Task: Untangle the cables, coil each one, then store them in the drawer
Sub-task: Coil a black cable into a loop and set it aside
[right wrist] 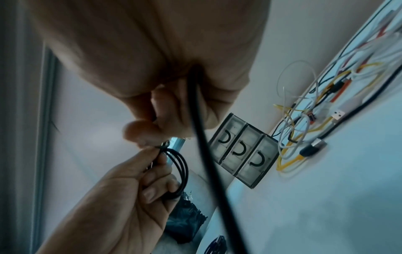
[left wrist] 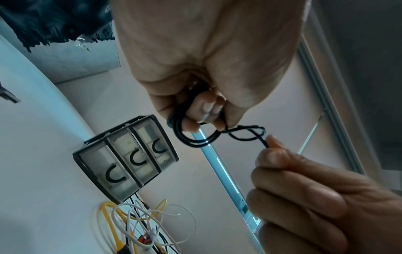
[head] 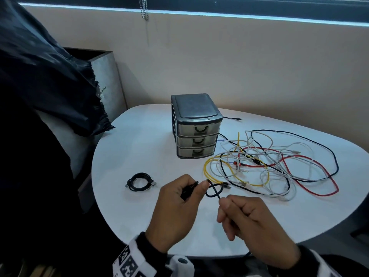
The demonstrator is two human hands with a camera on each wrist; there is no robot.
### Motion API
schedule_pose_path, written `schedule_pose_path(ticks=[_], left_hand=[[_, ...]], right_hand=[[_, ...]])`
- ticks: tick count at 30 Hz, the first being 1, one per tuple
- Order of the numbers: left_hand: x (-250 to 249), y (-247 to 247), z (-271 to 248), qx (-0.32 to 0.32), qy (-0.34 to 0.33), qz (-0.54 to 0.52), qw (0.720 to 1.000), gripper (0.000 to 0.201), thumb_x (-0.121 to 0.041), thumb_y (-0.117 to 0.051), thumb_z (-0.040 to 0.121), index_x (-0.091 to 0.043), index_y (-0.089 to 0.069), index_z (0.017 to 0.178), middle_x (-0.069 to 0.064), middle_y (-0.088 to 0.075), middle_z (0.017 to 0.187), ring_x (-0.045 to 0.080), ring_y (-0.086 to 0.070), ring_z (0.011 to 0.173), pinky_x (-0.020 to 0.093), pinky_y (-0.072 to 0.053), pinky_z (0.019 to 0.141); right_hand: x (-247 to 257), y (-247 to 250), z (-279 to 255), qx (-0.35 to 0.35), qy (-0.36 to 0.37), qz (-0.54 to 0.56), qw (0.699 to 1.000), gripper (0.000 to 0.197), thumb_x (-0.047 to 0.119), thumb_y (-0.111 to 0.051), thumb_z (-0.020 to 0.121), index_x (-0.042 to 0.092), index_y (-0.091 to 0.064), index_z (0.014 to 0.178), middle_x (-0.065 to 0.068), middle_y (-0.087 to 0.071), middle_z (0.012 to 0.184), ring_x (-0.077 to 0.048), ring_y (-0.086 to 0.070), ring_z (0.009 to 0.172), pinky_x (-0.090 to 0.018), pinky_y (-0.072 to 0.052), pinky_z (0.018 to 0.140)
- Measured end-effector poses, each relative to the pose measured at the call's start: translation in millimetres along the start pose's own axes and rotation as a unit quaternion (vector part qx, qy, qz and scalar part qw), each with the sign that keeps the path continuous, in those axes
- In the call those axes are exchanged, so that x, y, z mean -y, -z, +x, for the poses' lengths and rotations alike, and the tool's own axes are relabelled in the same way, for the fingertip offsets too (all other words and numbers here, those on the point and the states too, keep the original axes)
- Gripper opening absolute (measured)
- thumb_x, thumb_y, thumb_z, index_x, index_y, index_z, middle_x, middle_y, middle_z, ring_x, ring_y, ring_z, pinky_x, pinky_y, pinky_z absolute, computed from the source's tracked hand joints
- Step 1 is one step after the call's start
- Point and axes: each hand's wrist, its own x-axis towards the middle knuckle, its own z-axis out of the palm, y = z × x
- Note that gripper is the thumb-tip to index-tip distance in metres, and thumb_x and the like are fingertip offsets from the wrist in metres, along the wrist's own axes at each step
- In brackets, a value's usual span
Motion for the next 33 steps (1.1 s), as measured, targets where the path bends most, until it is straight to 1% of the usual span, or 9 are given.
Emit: schedule_pose_path(ticks=[3, 6, 9, 11, 13, 17, 20, 23, 33], left_hand=[[0.7, 2.1, 3.0, 0.002, 0.019, 0.089, 0.996, 0.044, -0.042, -0.069, 0.090, -0.017, -0.048, 0.060, -0.010, -0.038, 0.050, 0.007, -0.034, 0.051, 0.024, -0.033, 0.053], [-3.5, 4.9, 3.6, -0.043, 0.053, 0.268, 0.961, 0.048, -0.038, -0.069, 0.085, -0.019, -0.038, 0.053, -0.004, -0.041, 0.047, 0.012, -0.040, 0.050, 0.032, -0.039, 0.055], [-19.0, 5.8, 1.1, -0.018, 0.052, 0.333, 0.941, 0.046, -0.037, -0.067, 0.081, -0.016, -0.037, 0.053, 0.002, -0.043, 0.048, 0.018, -0.045, 0.054, 0.036, -0.042, 0.057], [-27.4, 8.6, -1.2, 0.044, 0.031, 0.293, 0.955, 0.041, -0.037, -0.068, 0.079, -0.013, -0.045, 0.054, 0.003, -0.050, 0.050, 0.018, -0.050, 0.053, 0.036, -0.044, 0.054], [-33.8, 13.7, -2.6, 0.104, 0.041, 0.190, 0.975, 0.043, -0.035, -0.074, 0.079, -0.014, -0.048, 0.052, -0.003, -0.048, 0.045, 0.010, -0.042, 0.044, 0.024, -0.036, 0.046], [-27.5, 43.4, 11.4, 0.111, 0.079, 0.054, 0.989, 0.047, -0.027, -0.081, 0.080, -0.018, -0.049, 0.046, -0.008, -0.042, 0.044, 0.007, -0.033, 0.044, 0.023, -0.029, 0.049], [-26.0, 68.7, 17.4, 0.177, 0.103, -0.037, 0.978, 0.047, -0.047, -0.077, 0.071, -0.021, -0.049, 0.045, -0.004, -0.041, 0.045, 0.013, -0.034, 0.043, 0.023, -0.029, 0.050], [-38.6, 62.2, 11.9, 0.278, 0.101, -0.220, 0.929, 0.042, -0.047, -0.080, 0.074, -0.024, -0.051, 0.053, -0.009, -0.039, 0.048, 0.007, -0.036, 0.041, 0.014, -0.035, 0.047], [-42.6, 29.5, 15.7, 0.044, 0.143, -0.429, 0.891, 0.027, -0.021, -0.053, 0.083, 0.001, -0.067, 0.083, 0.009, -0.066, 0.068, 0.027, -0.075, 0.076, 0.029, -0.061, 0.073]], right_hand=[[-5.2, 8.3, 11.3, -0.071, 0.022, -0.058, 0.996, 0.042, 0.041, -0.048, 0.099, 0.015, -0.064, 0.069, -0.007, -0.065, 0.060, -0.016, -0.056, 0.054, -0.025, -0.043, 0.058], [-8.9, 13.3, 14.2, -0.214, 0.103, -0.389, 0.890, 0.016, 0.037, -0.052, 0.095, 0.028, -0.063, 0.101, 0.012, -0.069, 0.096, -0.012, -0.062, 0.094, -0.030, -0.045, 0.085], [5.6, -3.7, 3.9, -0.121, 0.105, -0.368, 0.916, 0.062, 0.037, -0.059, 0.085, 0.046, -0.034, 0.141, 0.042, -0.038, 0.134, 0.015, -0.030, 0.131, -0.012, -0.016, 0.113], [12.2, -13.5, 0.6, 0.035, 0.048, -0.291, 0.955, 0.074, 0.031, -0.063, 0.087, 0.062, -0.019, 0.137, 0.046, -0.041, 0.131, 0.019, -0.037, 0.125, -0.014, -0.025, 0.112], [7.2, -11.6, 1.9, 0.071, 0.044, -0.183, 0.980, 0.052, 0.019, -0.068, 0.087, 0.053, -0.049, 0.122, 0.019, -0.069, 0.105, -0.007, -0.067, 0.086, -0.033, -0.053, 0.086], [13.7, 17.3, -1.5, 0.021, -0.019, -0.024, 0.999, 0.020, 0.032, -0.073, 0.082, 0.013, -0.072, 0.080, 0.002, -0.046, 0.047, -0.011, -0.034, 0.044, -0.018, -0.030, 0.044], [16.6, 42.6, -1.5, -0.036, -0.007, -0.010, 0.999, 0.062, 0.069, -0.075, 0.062, 0.008, -0.070, 0.066, -0.001, -0.030, 0.046, -0.014, -0.023, 0.045, -0.019, -0.022, 0.043], [12.3, 41.8, 8.9, -0.069, 0.021, -0.074, 0.995, 0.050, 0.062, -0.069, 0.072, 0.013, -0.067, 0.060, -0.001, -0.030, 0.047, -0.015, -0.025, 0.046, -0.022, -0.020, 0.046], [-1.0, -20.4, -8.4, 0.054, 0.058, -0.203, 0.976, 0.020, 0.031, -0.058, 0.096, 0.033, -0.067, 0.079, 0.012, -0.050, 0.053, -0.006, -0.043, 0.051, -0.015, -0.029, 0.054]])
